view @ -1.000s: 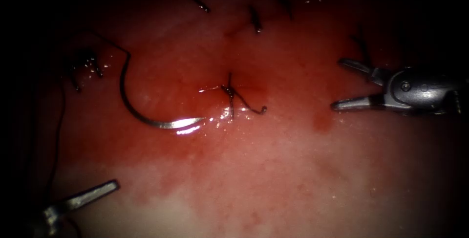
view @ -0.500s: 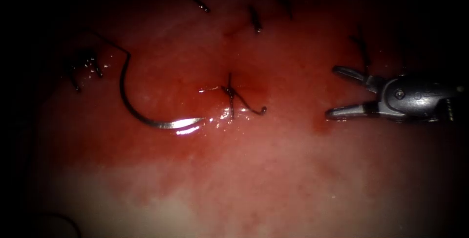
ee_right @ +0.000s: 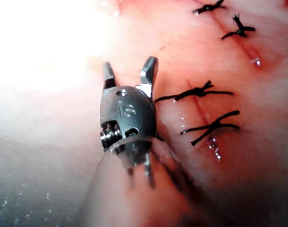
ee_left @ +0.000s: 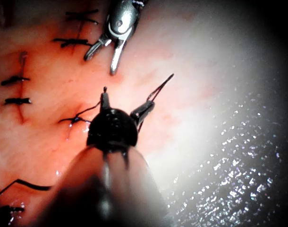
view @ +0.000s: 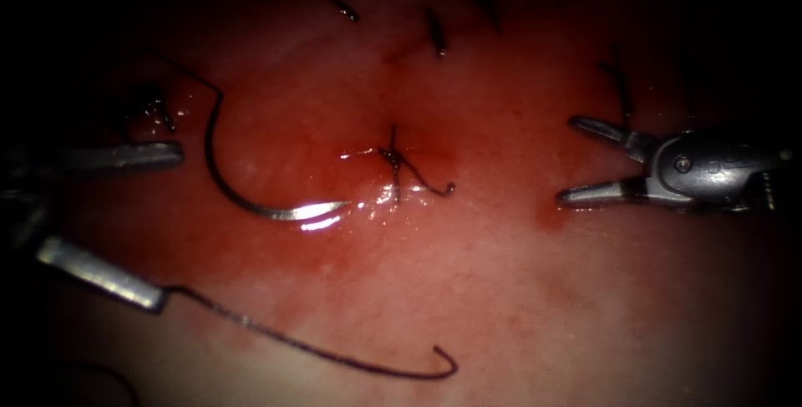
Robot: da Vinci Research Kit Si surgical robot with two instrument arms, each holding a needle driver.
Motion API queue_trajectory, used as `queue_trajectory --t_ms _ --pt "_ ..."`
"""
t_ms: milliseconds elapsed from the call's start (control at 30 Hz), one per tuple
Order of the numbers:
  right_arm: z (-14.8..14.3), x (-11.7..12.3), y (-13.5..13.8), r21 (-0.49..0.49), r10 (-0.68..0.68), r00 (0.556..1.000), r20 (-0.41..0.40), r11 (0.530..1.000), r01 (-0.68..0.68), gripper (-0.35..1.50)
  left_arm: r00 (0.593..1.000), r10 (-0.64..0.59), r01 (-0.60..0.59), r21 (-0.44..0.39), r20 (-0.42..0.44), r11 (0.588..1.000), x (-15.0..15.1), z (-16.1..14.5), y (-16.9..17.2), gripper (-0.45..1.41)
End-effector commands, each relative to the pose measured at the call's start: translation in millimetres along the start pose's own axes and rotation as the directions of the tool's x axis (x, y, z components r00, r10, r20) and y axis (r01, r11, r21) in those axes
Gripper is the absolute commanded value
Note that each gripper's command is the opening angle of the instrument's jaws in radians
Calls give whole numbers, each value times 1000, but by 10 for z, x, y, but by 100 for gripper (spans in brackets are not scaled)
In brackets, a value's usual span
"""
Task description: Wound Closure
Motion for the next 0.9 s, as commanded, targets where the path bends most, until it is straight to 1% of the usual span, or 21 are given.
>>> queue_trajectory --t_ms 33,133,167,300,367,433,500,533,567,633,667,733,800,833,900 --pt "3 -4 -9 5 2 1000 0 1000 -2 135 1000 5 -5 23 5 1000 -10 18 8 66" --pt "0 -3 -9 9 3 1000 0 1000 -3 133 1000 -2 3 107 -7 994 -26 45 13 54" --pt "-1 -3 -9 10 3 1000 0 1000 -3 131 1000 -7 9 136 -16 991 -32 52 13 44" --pt "-5 -3 -6 15 3 1000 0 1000 -3 128 999 -4 12 226 -35 974 -46 68 9 32" --pt "-5 -2 -6 16 4 1000 0 1000 -4 126 999 -10 18 217 -39 976 -51 72 7 32" --pt "-5 -2 -6 15 4 1000 0 1000 -4 126 999 1 8 180 -49 984 -57 76 8 49" --pt "-5 -2 -6 15 4 1000 0 1000 -4 126 998 -27 35 127 -58 991 -61 75 15 63" --pt "-5 -2 -6 15 3 1000 0 1000 -3 126 998 -51 54 81 -42 995 -62 73 21 78" --pt "-5 -2 -6 15 3 1000 0 1000 -3 126 998 -51 54 81 -42 995 -62 73 21 78" --pt "-5 -3 -7 15 3 1000 0 1000 -3 126 995 -99 100 14 -27 995 -60 68 30 84" --pt "-5 -3 -7 15 3 1000 0 1000 -3 126 991 -129 129 -25 -37 991 -57 65 32 84" --pt "-4 -3 -7 16 3 1000 2 1000 -3 126 983 -173 163 -139 -63 977 -50 59 34 86" --pt "-4 -3 -7 17 2 1000 5 1000 -3 126 979 -190 164 -253 -79 953 -45 52 35 93" --pt "-4 -3 -8 17 2 1000 4 1000 -2 126 979 -188 157 -290 -82 944 -44 48 35 93" --pt "-4 -3 -8 17 2 1000 4 1000 -2 126 978 -193 156 -336 -82 929 -42 41 33 93"
